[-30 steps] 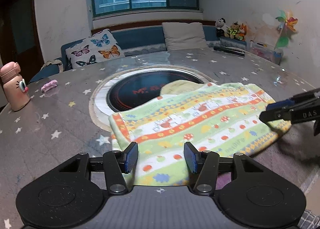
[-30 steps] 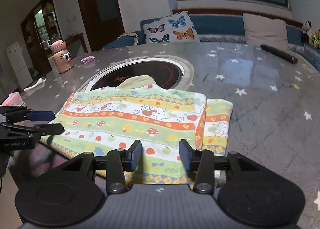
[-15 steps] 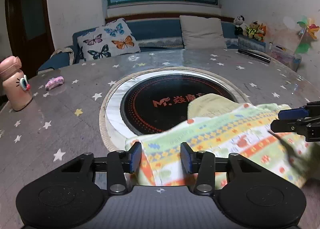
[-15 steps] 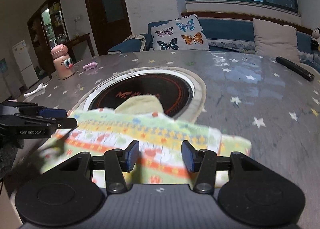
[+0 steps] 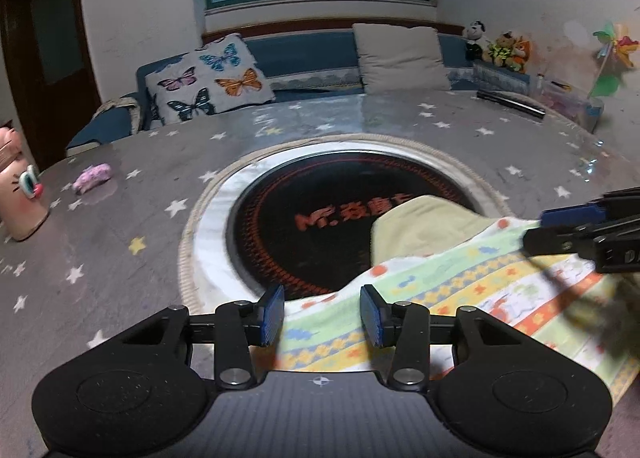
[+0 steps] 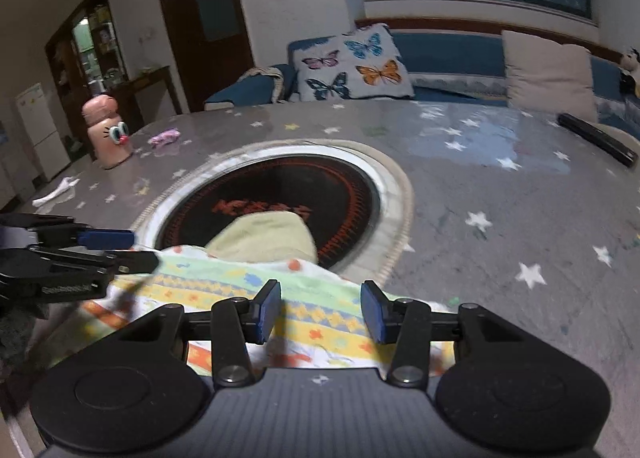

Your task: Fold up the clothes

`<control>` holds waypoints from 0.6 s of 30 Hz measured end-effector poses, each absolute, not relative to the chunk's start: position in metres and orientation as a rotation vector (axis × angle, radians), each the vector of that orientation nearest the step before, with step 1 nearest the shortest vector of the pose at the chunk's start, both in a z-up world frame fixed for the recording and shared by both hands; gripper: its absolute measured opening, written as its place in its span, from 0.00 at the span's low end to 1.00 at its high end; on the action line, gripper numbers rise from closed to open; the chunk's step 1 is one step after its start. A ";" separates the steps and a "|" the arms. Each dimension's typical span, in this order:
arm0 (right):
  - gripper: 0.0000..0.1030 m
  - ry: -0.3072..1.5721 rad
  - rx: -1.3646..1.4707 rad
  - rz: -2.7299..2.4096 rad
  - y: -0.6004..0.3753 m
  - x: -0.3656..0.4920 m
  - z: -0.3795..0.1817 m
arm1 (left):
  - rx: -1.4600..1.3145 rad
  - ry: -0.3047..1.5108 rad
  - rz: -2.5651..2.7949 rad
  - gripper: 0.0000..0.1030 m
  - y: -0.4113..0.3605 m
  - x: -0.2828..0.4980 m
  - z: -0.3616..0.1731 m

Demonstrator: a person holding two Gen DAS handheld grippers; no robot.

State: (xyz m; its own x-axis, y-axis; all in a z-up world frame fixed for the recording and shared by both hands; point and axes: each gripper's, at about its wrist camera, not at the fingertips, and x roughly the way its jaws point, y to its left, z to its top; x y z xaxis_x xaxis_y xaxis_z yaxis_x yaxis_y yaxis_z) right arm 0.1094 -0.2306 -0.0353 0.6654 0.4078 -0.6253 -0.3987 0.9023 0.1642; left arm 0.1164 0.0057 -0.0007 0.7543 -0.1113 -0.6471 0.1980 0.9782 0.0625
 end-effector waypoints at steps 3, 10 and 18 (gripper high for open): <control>0.49 0.715 -0.005 0.465 -0.221 0.113 -0.038 | 0.147 0.715 -0.164 0.45 0.000 0.122 -0.006; 0.60 0.716 -0.034 0.445 -0.215 0.110 -0.040 | 0.162 0.714 -0.148 0.56 0.002 0.119 -0.008; 0.85 0.661 -0.112 0.502 -0.200 0.081 -0.032 | 0.133 0.677 -0.135 0.82 0.009 0.100 -0.001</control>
